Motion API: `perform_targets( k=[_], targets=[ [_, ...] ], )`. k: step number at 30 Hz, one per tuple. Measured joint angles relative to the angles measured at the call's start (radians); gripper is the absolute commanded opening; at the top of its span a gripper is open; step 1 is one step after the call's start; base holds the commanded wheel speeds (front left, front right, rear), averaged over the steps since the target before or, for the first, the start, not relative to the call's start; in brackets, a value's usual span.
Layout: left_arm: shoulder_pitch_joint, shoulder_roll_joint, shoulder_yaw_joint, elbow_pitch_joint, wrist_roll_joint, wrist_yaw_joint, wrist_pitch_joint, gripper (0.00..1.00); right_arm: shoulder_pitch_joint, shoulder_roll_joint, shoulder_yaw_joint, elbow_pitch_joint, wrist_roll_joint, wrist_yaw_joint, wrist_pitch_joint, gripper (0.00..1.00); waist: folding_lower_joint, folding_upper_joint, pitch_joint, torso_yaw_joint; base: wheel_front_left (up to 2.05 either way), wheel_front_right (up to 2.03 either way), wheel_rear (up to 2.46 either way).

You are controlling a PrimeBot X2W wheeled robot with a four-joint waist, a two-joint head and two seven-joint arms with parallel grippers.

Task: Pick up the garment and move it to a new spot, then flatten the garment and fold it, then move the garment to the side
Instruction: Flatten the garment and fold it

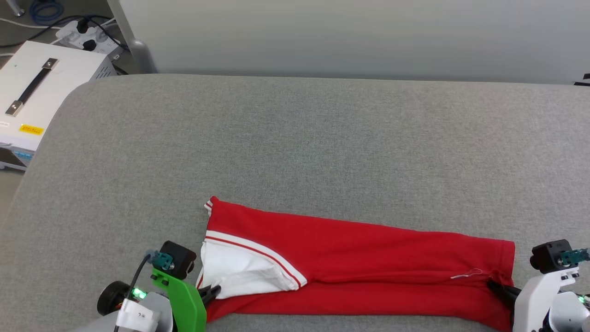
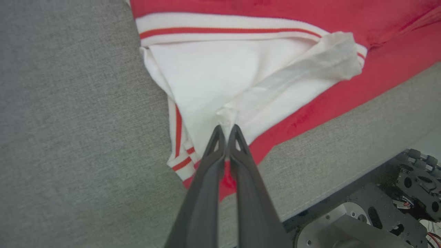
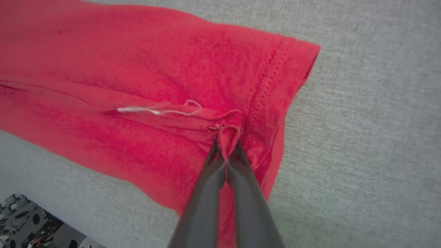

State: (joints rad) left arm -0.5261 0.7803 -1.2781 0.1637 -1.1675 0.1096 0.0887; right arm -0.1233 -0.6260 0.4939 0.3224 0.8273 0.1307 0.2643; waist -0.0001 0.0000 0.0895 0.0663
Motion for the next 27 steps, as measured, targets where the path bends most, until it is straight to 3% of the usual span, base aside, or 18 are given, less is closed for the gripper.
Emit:
perform_targets(
  k=[1,6,15,21,27],
  targets=[
    [0.006,-0.007,0.003,0.010,0.000,0.000,-0.021,1.00,0.002,0.007,-0.006,0.002,0.009,0.000,-0.005,1.00,0.0000,0.0000,-0.003,0.000,0.00,0.00,0.00],
    [0.044,-0.028,0.028,0.030,0.010,0.023,-0.138,1.00,0.026,0.010,-0.039,-0.035,0.026,0.000,-0.046,1.00,0.0000,0.0000,-0.032,-0.002,0.00,0.00,0.00],
    [0.086,-0.027,0.116,-0.010,0.072,0.168,-0.322,1.00,0.064,-0.043,-0.188,-0.214,0.037,0.000,-0.049,1.00,0.0000,0.0001,-0.093,-0.001,0.00,0.00,0.00],
    [0.135,-0.035,0.242,-0.056,0.164,0.272,-0.345,1.00,0.070,-0.077,-0.269,-0.255,0.047,0.000,0.091,1.00,0.0000,0.0000,-0.105,0.005,0.00,0.00,0.00],
    [0.245,-0.090,0.424,-0.104,0.306,0.309,-0.345,1.00,0.105,-0.098,-0.310,-0.217,0.142,0.000,0.316,1.00,0.0000,0.0000,-0.097,0.011,0.00,0.00,0.00]
  ],
)
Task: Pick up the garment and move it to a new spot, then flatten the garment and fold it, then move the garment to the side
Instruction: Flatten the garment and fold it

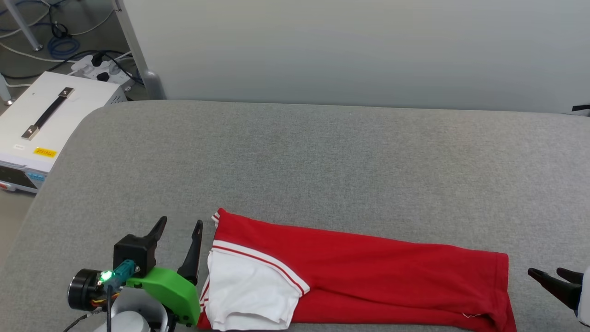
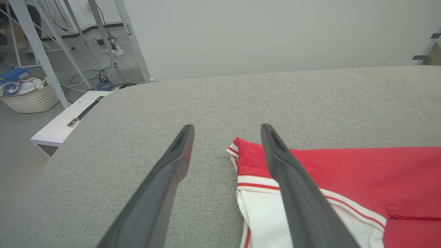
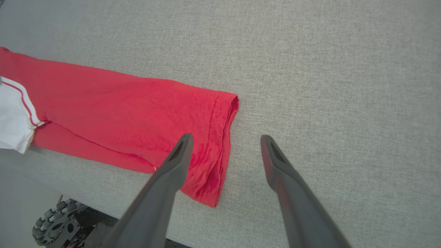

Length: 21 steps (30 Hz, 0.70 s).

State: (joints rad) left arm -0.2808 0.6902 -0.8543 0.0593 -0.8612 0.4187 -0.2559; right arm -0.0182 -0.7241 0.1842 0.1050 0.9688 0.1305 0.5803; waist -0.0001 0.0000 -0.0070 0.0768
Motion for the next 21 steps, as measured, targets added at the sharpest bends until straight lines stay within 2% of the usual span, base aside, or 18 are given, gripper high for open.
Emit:
perform_targets(
  k=[6,14,21],
  targets=[
    [0.110,-0.084,0.197,-0.029,0.132,-0.001,0.000,1.00,0.001,0.021,-0.033,0.062,0.020,0.000,0.076,1.00,0.0000,0.0000,0.025,0.014,0.00,0.00,0.00],
    [0.200,-0.193,0.375,-0.025,0.289,-0.064,0.000,1.00,-0.011,0.089,-0.012,0.129,0.022,0.000,0.084,1.00,0.0000,0.0000,0.072,0.042,0.00,0.00,0.00],
    [0.244,-0.300,0.486,-0.016,0.411,-0.129,0.000,1.00,-0.060,0.123,0.030,0.179,0.028,0.000,0.051,1.00,0.0000,0.0000,0.113,0.065,0.00,0.00,0.00]
  ],
)
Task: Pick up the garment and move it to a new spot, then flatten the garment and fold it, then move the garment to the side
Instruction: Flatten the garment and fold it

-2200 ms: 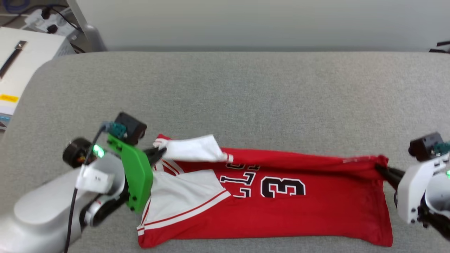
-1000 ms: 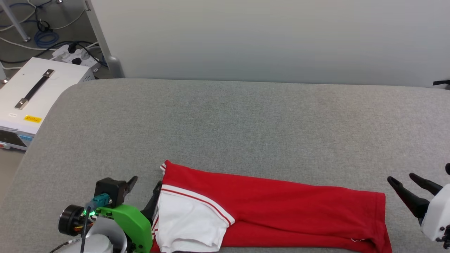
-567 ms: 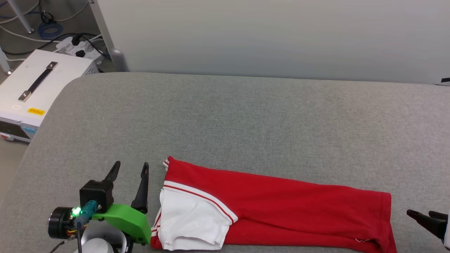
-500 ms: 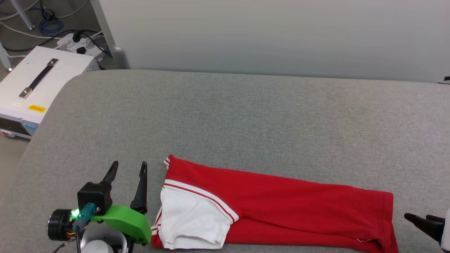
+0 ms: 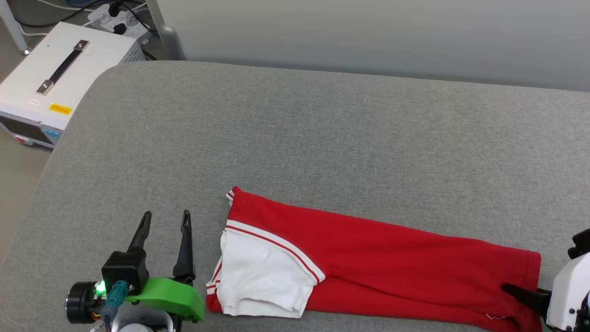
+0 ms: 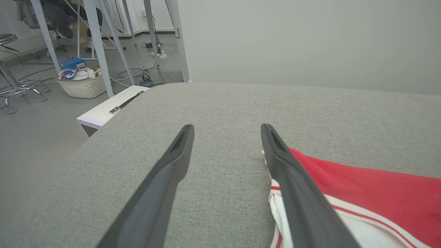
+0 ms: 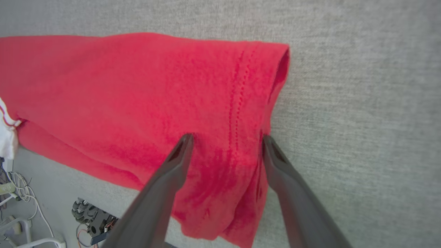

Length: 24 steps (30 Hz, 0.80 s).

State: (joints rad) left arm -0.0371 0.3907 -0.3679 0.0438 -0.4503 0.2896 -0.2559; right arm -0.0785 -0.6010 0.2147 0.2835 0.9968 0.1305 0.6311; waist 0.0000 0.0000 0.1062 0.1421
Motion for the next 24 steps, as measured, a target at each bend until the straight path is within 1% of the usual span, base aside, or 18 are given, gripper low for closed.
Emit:
perform_targets(
  k=[4,8,15,16,17,18,24],
  targets=[
    [0.007,-0.062,0.042,0.011,0.053,-0.049,0.000,1.00,-0.018,-0.001,0.035,0.022,0.002,0.000,-0.011,1.00,0.0000,0.0000,0.018,0.014,0.00,0.00,0.00],
    [0.013,-0.109,0.084,0.031,0.100,-0.094,0.000,1.00,-0.028,-0.004,0.079,0.026,0.009,0.000,-0.013,1.00,0.0000,0.0000,0.030,0.026,0.00,0.00,0.00],
    [0.017,-0.173,0.146,0.033,0.195,-0.145,0.000,1.00,-0.042,-0.005,0.137,0.034,0.031,-0.001,-0.057,1.00,0.0000,0.0000,0.035,0.035,0.00,0.00,0.00],
    [0.018,-0.181,0.152,0.034,0.210,-0.150,0.000,1.00,-0.046,-0.008,0.147,0.035,0.030,-0.001,-0.066,0.53,0.0000,0.0000,0.034,0.035,0.00,0.00,0.00],
    [0.021,-0.187,0.157,0.035,0.227,-0.156,0.000,1.00,-0.048,-0.011,0.156,0.037,0.029,-0.001,-0.079,0.31,0.0000,0.0000,0.032,0.034,0.00,0.00,0.00],
    [0.024,-0.193,0.163,0.036,0.242,-0.162,0.000,1.00,-0.048,-0.012,0.163,0.041,0.029,-0.001,-0.095,0.00,0.0000,0.0000,0.030,0.033,0.00,0.00,0.00],
    [0.047,-0.226,0.198,0.040,0.295,-0.191,0.000,1.00,-0.064,-0.028,0.182,0.065,0.031,0.000,-0.166,0.00,0.0000,0.0000,0.013,0.024,0.00,0.00,0.00]
  ],
)
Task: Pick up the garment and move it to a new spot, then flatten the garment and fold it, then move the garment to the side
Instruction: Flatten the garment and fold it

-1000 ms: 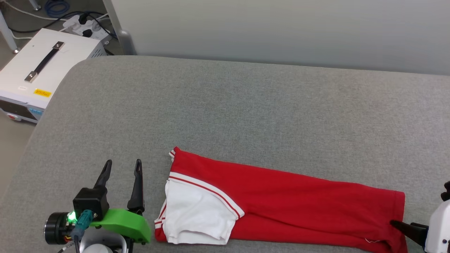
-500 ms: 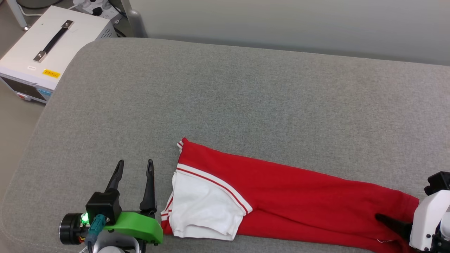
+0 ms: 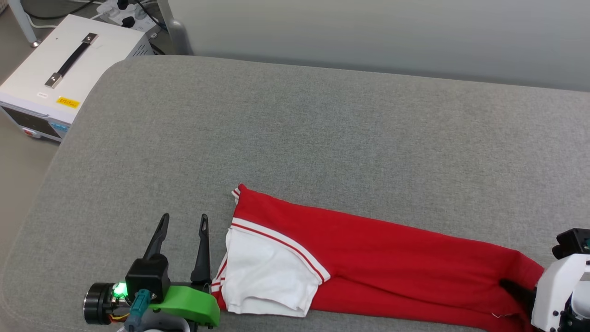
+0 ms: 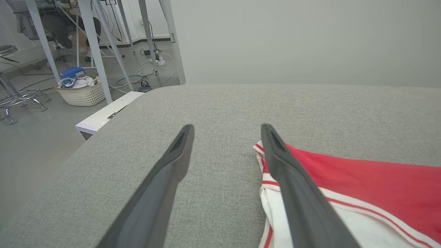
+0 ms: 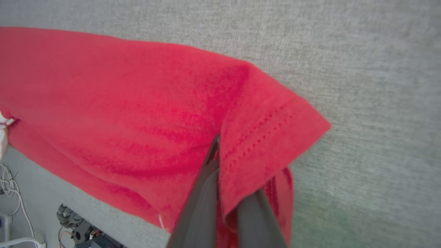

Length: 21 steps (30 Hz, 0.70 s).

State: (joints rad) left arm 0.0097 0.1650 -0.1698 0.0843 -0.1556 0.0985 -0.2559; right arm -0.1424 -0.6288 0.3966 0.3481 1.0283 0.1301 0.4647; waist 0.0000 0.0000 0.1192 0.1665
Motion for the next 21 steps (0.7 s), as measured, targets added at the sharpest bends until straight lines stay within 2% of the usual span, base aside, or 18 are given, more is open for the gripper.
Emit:
perform_targets(
  k=[5,15,21],
  targets=[
    [0.012,-0.015,0.022,-0.001,0.024,-0.025,0.000,1.00,0.000,-0.021,-0.016,0.014,0.009,0.002,-0.031,0.00,0.0000,0.0000,-0.014,-0.010,0.00,0.00,0.00],
    [0.016,-0.041,0.056,0.000,0.060,-0.060,0.000,1.00,0.001,-0.157,-0.082,0.105,-0.026,0.002,-0.062,0.00,0.0000,0.0000,-0.031,-0.027,0.00,0.00,0.00],
    [0.035,-0.047,0.077,0.004,0.072,-0.077,0.000,1.00,0.020,-0.166,-0.105,0.080,-0.013,0.002,-0.055,0.00,0.0000,0.0000,-0.046,-0.035,0.00,0.00,0.00]
  ],
)
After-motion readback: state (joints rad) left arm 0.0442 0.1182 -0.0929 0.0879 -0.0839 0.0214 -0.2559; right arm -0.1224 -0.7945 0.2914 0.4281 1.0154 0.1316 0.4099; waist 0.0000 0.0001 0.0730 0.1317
